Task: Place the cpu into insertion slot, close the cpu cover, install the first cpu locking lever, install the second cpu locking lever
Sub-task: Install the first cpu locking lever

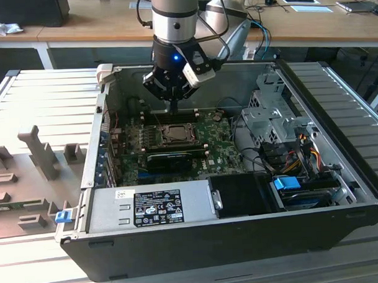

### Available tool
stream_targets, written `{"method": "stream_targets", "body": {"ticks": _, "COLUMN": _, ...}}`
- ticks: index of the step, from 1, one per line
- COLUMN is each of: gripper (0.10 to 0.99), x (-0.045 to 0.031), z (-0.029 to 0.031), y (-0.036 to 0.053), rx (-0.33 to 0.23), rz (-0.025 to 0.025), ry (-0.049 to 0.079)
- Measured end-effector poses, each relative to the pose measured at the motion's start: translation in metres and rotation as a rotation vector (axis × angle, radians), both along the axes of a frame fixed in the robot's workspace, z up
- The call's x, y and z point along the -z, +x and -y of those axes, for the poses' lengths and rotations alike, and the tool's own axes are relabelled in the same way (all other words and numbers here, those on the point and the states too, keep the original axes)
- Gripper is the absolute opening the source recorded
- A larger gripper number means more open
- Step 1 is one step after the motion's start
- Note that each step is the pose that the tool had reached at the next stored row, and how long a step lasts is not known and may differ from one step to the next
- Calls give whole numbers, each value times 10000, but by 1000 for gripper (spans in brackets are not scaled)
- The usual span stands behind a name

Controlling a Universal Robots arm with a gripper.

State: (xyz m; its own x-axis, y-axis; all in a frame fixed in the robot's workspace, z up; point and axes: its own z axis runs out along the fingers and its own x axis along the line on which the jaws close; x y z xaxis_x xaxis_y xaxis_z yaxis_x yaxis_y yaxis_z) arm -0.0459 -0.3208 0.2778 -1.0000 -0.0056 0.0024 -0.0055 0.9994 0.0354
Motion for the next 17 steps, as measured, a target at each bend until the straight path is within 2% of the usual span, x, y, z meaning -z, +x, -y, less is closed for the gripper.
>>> {"method": "stream_targets", "body": {"ticks": 1, "gripper": 106, "x": 0, "z": 0, "y": -18, "rx": -1, "rz": 9, "ry": 0}}
{"method": "stream_targets", "body": {"ticks": 4, "gripper": 106, "x": 14, "z": 0, "y": -168, "rx": -2, "rz": 99, "ry": 1}}
{"method": "stream_targets", "body": {"ticks": 9, "gripper": 106, "x": 64, "z": 0, "y": -359, "rx": -8, "rz": 184, "ry": -1}}
{"method": "stream_targets", "body": {"ticks": 12, "gripper": 106, "x": 115, "z": 0, "y": -550, "rx": -20, "rz": 246, "ry": 0}}
{"method": "stream_targets", "body": {"ticks": 15, "gripper": 106, "x": 140, "z": -5, "y": -632, "rx": -30, "rz": 276, "ry": 1}}
{"method": "stream_targets", "body": {"ticks": 17, "gripper": 106, "x": 154, "z": -30, "y": -662, "rx": -38, "rz": 282, "ry": 0}}
